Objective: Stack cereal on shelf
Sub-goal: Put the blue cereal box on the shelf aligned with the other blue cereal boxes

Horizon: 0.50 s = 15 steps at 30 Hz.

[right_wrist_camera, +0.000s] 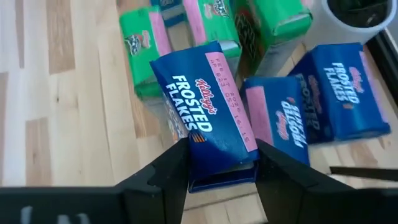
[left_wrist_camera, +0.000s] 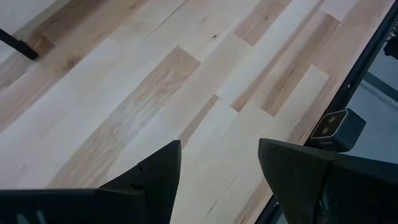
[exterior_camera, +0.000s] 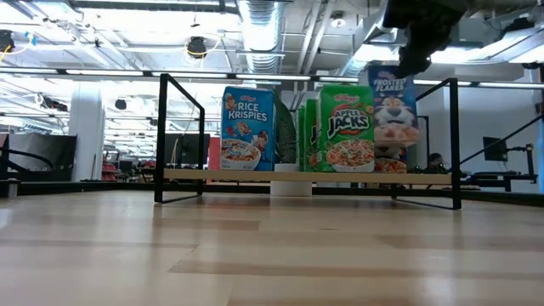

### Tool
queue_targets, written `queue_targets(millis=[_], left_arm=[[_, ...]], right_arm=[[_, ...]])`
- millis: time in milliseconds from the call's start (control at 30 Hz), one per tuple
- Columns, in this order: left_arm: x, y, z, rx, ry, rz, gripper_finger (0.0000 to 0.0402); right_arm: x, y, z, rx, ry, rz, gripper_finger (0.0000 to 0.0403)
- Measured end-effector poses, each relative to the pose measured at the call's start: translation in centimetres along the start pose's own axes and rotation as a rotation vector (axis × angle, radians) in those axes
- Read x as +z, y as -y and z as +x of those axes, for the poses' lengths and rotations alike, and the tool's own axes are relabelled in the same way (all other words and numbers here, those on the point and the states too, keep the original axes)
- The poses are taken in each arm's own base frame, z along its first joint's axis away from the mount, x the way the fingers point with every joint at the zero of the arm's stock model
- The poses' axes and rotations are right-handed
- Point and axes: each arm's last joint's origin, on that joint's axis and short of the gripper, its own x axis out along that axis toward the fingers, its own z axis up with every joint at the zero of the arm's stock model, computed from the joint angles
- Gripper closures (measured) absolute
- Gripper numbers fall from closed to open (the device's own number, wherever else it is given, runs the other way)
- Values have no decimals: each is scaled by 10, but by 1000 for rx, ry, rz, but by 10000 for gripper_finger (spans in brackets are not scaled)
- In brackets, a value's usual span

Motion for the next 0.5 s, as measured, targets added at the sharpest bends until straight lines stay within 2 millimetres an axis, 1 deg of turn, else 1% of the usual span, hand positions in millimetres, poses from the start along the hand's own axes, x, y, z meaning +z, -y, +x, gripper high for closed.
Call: queue_targets(millis=[233, 500], left_arm=[[0, 0, 0, 3, -3, 10, 198], [0, -2, 0, 14, -4, 27, 198]], right_arm=[[-12, -4, 18, 10, -26, 25, 220], [-20, -8, 28, -5, -44, 10, 229]])
